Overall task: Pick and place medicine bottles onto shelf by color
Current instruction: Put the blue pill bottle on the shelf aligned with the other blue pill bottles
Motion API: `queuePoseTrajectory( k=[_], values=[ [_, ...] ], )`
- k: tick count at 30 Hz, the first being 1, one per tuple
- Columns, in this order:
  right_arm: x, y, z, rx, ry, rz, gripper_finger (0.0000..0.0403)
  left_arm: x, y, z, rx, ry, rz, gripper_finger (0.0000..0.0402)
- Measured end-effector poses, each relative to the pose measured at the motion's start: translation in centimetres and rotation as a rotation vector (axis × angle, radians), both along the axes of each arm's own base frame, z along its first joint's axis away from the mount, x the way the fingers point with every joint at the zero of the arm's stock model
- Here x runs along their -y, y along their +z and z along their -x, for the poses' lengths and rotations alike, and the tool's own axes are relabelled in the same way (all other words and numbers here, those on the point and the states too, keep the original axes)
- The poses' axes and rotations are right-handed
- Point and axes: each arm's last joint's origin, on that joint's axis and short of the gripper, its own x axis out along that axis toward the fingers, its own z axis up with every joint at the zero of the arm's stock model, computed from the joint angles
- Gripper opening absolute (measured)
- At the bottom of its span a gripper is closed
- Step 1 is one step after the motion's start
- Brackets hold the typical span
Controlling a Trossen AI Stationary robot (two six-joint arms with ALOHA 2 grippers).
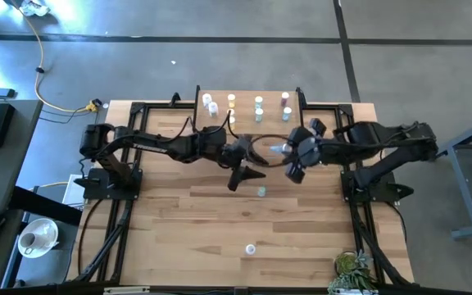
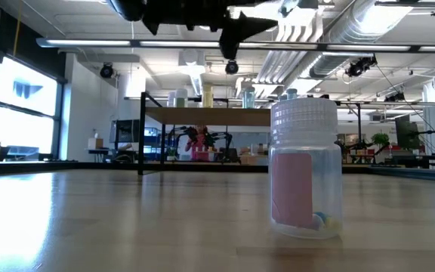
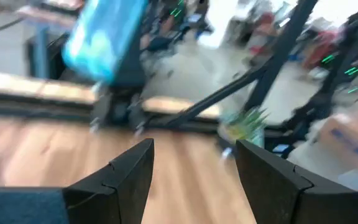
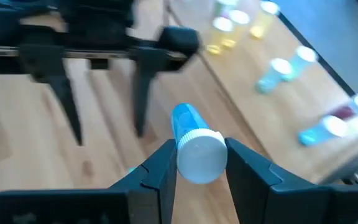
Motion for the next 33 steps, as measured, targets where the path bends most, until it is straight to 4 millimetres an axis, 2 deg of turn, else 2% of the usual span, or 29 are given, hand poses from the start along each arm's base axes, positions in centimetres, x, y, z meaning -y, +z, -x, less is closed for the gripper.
queuePoseTrajectory(
  k=[5, 8, 18, 21, 26, 33],
  values=[
    [2.3, -0.3, 0.2, -0.058, -0.091, 0.009, 0.0107, -0.4, 0.0, 1.4, -0.157, 0.131, -0.070, 0.0216],
    [3.7, -0.4, 0.3, -0.086, -0.144, 0.007, 0.0107, 0.0, 0.5, 2.3, -0.211, 0.142, -0.097, 0.0216],
    [8.8, -1.4, 0.4, -0.196, -0.276, -0.046, 0.0107, 3.1, 2.6, 4.1, -0.200, -0.077, -0.014, 0.0216],
    [9.9, -2.6, -0.4, -0.295, -0.270, -0.062, 0.0107, 3.5, 1.8, 5.0, -0.207, -0.083, -0.014, 0.0216],
    [11.2, -4.9, -2.0, -0.456, -0.273, -0.076, 0.0107, 4.1, -1.6, 6.3, -0.171, -0.052, 0.015, 0.0216],
    [12.3, -7.3, -4.0, -0.576, -0.233, -0.083, 0.0107, 4.0, -4.8, 8.3, -0.120, -0.030, 0.076, 0.0216]
  ],
)
